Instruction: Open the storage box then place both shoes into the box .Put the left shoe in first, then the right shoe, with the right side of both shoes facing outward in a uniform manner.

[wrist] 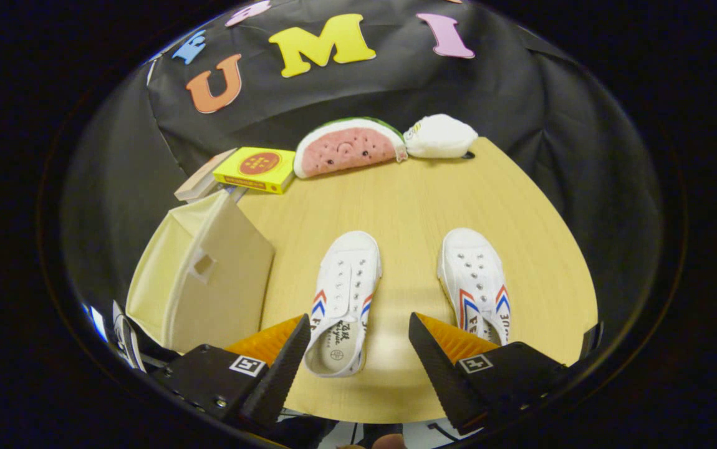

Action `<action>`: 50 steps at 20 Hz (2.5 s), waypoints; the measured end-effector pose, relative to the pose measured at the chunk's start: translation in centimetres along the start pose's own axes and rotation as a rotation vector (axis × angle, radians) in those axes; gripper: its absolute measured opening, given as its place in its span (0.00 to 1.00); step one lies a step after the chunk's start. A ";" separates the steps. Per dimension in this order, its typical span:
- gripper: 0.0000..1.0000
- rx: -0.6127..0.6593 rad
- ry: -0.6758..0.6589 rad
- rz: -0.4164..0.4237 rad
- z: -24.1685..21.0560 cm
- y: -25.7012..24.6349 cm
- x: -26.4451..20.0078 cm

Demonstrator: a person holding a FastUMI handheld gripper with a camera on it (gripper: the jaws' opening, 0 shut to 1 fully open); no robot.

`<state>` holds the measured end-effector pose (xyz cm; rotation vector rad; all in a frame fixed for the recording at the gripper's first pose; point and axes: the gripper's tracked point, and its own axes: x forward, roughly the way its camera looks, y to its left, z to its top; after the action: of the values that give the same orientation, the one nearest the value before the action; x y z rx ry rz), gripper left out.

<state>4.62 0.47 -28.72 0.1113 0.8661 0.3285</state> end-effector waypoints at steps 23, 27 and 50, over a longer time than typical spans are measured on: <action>0.01 0.111 0.251 0.137 -1.0 0.7 7.8; 0.01 0.140 0.225 0.142 -0.6 1.7 5.5; 0.01 0.015 0.142 0.273 4.9 29.9 -3.5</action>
<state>-0.91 27.71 -16.18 0.2231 0.9955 0.5909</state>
